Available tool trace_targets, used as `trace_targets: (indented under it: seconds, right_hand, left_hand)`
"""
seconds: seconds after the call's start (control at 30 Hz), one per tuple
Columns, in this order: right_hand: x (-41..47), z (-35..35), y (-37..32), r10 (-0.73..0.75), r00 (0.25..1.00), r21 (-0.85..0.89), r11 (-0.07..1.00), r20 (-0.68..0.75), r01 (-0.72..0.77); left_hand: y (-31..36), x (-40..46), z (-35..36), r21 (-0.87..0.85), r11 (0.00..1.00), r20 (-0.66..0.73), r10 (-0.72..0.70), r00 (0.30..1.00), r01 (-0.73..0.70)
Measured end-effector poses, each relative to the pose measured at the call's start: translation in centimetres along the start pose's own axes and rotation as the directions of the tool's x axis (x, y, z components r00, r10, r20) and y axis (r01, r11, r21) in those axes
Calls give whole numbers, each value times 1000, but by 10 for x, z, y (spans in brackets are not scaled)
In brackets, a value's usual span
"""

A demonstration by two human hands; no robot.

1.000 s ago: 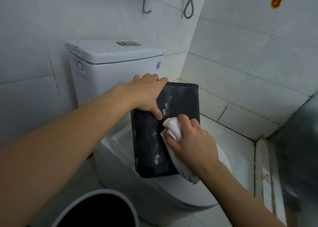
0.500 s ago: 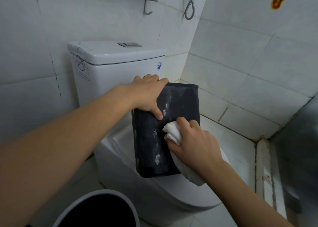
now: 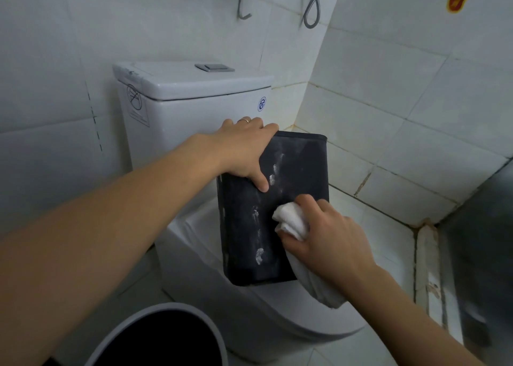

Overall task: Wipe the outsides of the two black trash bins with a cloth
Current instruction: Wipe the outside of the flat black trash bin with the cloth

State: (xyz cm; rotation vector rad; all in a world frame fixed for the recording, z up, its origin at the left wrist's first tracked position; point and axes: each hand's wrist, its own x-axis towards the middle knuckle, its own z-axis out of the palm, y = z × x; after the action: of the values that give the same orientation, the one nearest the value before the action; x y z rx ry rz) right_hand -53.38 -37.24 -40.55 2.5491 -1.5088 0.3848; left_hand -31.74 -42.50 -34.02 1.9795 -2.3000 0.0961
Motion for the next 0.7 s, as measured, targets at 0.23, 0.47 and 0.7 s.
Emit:
trace_targets:
  seconds: [0.23, 0.47, 0.7]
  right_hand:
    - [20, 0, -1, -8, 998, -11, 1000, -68, 7]
    - [7, 2, 3, -45, 998, -68, 997, -39, 42]
    - [24, -2, -2, 11, 995, -16, 1000, -104, -13]
  left_hand:
    - [0, -1, 1, 7, 1000, -16, 1, 1000, -1]
    - [2, 0, 0, 15, 1000, -20, 14, 1000, -14]
    - [2, -1, -1, 15, 1000, -22, 7, 1000, -6]
